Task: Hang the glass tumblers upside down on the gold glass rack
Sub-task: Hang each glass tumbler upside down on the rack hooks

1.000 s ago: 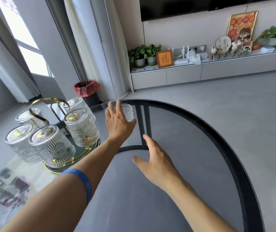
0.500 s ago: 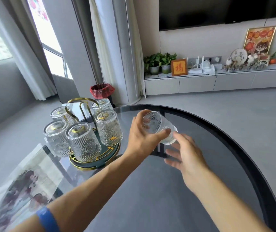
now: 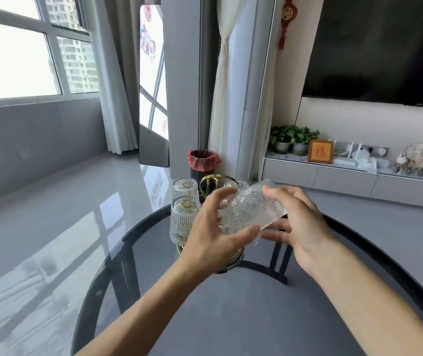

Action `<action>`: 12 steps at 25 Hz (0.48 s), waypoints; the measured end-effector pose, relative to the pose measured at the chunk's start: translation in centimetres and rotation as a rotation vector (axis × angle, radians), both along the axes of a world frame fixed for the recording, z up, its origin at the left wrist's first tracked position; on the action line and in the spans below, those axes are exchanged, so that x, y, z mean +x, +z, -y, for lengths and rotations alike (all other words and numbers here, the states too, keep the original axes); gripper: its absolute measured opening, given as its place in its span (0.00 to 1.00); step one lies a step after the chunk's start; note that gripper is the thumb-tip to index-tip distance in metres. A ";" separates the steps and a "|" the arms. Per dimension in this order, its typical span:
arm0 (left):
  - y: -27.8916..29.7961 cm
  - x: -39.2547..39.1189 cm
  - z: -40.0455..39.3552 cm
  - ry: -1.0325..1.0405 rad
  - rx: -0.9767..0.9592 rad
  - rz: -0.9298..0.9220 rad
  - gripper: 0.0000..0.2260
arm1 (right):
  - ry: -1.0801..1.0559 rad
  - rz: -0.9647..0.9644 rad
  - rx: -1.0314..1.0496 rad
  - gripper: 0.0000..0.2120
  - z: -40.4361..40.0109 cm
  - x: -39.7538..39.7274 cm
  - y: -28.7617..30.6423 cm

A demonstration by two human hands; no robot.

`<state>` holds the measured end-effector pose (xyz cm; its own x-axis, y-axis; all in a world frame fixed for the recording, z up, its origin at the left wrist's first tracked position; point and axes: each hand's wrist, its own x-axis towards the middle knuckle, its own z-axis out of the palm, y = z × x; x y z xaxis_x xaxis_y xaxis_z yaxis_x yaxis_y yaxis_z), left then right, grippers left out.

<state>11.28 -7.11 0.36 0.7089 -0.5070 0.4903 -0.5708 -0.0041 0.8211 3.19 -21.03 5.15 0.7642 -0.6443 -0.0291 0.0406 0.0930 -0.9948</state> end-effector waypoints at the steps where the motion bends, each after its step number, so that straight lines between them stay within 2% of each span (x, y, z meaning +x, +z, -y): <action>1: -0.1 1.1 -0.8 0.024 0.007 0.053 0.30 | -0.032 -0.003 -0.066 0.19 -0.6 1.2 0.9; 3: -0.3 3.5 -1.6 0.088 0.046 0.145 0.33 | -0.114 0.010 -0.159 0.23 -1.4 3.9 2.7; 7: -0.4 7.8 -0.9 0.259 0.241 0.196 0.34 | -0.245 0.057 -0.394 0.29 -1.0 8.8 5.6; 12: -2.3 10.3 0.0 0.262 0.441 0.301 0.38 | -0.212 -0.014 -0.651 0.28 1.0 14.8 6.0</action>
<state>21.62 -7.10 -1.91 0.7002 -0.5355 0.4722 -0.7123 -0.4800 0.5120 18.00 -22.02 11.14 0.6218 -0.6697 0.4060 -0.0212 -0.5326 -0.8461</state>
